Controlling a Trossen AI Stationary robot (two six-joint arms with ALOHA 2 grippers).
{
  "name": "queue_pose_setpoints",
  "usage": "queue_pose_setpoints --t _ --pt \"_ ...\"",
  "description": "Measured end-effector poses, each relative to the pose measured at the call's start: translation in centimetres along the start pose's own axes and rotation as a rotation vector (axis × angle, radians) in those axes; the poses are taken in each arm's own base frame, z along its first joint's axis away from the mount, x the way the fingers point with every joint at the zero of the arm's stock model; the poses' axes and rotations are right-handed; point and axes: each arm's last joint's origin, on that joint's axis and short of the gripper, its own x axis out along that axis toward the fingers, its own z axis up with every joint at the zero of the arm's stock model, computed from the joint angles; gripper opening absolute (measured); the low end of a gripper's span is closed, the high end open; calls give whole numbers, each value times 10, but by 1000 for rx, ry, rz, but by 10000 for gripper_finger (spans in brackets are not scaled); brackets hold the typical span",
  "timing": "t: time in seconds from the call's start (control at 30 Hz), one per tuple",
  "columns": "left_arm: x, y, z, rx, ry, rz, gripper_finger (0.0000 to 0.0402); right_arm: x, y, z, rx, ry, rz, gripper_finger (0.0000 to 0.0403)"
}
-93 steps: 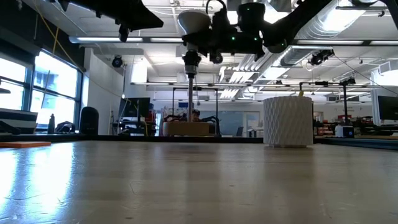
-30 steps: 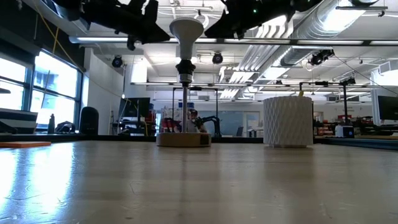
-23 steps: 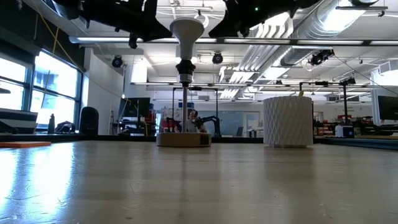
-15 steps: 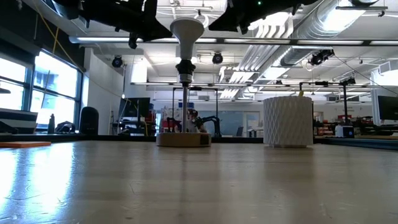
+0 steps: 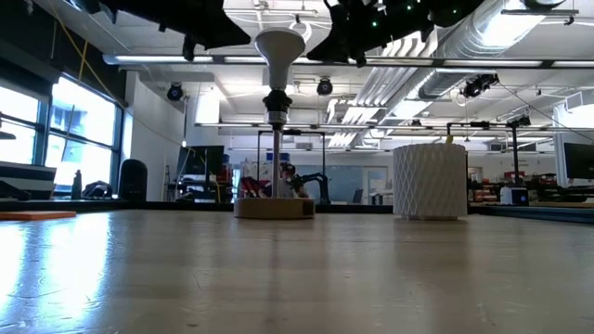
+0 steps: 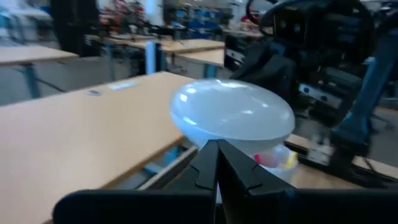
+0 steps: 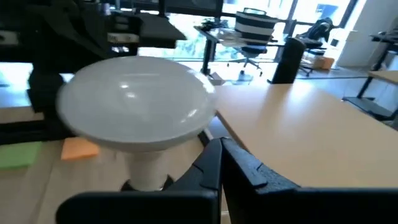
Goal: Screw lightbulb
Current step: Remove the lightbulb from the brown lamp
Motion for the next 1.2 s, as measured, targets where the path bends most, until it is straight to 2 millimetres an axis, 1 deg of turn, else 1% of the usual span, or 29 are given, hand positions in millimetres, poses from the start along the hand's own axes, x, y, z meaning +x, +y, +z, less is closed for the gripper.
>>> queue_pose_setpoints --t 0.13,0.23,0.3,0.43,0.53,0.63,0.83,0.9,0.97,1.03,1.1,1.2 --pt "-8 -2 2 30 3 74 0 -4 -3 3 -6 -3 -28 1" --pt "-8 3 6 53 -22 123 0 -15 -2 12 -9 -21 -22 1" --pt "-7 6 7 67 -31 138 0 -23 2 16 -11 -19 38 0" --pt "2 8 5 65 -40 53 0 -29 7 20 12 -42 207 0" --pt "5 7 3 42 -38 1 0 -24 9 16 21 -32 248 0" --pt "4 3 3 30 -35 -40 0 -15 6 7 26 0 197 0" --pt "-1 -10 8 20 -81 -138 0 -9 -4 7 48 -21 11 0" --pt "-3 -12 8 21 -81 -141 0 -10 -5 7 45 -18 -30 0" --pt "-4 -10 7 27 -69 -87 0 -12 -6 9 34 -19 -33 0" --pt "-4 -4 6 47 -52 3 0 -16 -3 11 23 -21 24 0" --pt "-2 4 5 56 -41 58 0 -19 1 14 24 -31 130 0" --pt "4 13 5 50 -44 14 0 -20 6 13 43 -37 284 0"
